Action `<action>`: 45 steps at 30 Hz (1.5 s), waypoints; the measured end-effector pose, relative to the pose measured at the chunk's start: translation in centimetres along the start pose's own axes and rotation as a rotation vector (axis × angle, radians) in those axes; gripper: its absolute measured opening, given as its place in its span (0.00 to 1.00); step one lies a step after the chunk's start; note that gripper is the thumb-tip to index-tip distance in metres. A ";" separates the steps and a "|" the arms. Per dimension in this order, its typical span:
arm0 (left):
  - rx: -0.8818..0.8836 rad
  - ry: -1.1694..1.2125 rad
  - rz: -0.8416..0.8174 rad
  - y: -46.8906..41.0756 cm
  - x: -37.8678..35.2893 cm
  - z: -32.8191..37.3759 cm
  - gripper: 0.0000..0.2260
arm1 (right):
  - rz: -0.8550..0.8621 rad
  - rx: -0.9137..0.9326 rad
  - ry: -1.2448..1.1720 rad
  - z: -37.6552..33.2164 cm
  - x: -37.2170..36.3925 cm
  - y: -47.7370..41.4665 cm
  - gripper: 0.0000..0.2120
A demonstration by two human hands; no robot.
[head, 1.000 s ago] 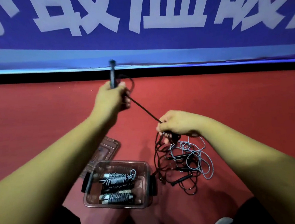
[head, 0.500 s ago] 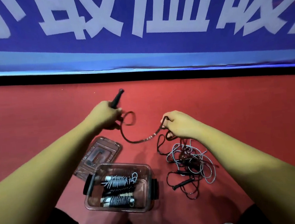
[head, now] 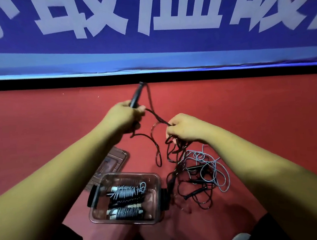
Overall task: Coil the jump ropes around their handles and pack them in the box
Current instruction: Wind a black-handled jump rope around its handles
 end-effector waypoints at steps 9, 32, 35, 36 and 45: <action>-0.066 -0.074 0.275 -2.5 6.5 0.7 0.07 | -0.044 -0.070 0.271 3.5 1.1 0.5 0.16; -0.074 0.091 0.164 -1.4 2.8 1.0 0.09 | -0.176 0.050 0.183 2.8 1.1 0.8 0.03; -0.083 0.035 0.306 -2.4 5.8 0.8 0.09 | -0.132 -0.038 0.319 5.1 1.3 0.4 0.10; -0.079 -0.044 0.298 -2.5 6.2 0.7 0.08 | -0.076 -0.043 0.328 5.4 1.6 0.3 0.12; -0.364 -0.561 -0.027 -0.5 1.8 0.2 0.07 | 0.177 0.228 0.277 0.4 1.0 0.9 0.11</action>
Point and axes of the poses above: each hand's wrist, its own y-axis away from the middle knuckle, its own x-axis out of the back of the hand, z = x × y, the point moved 2 cm from there along -y, towards the middle knuckle, and after that the axes turned 8 degrees about y, right-handed, at the moved point
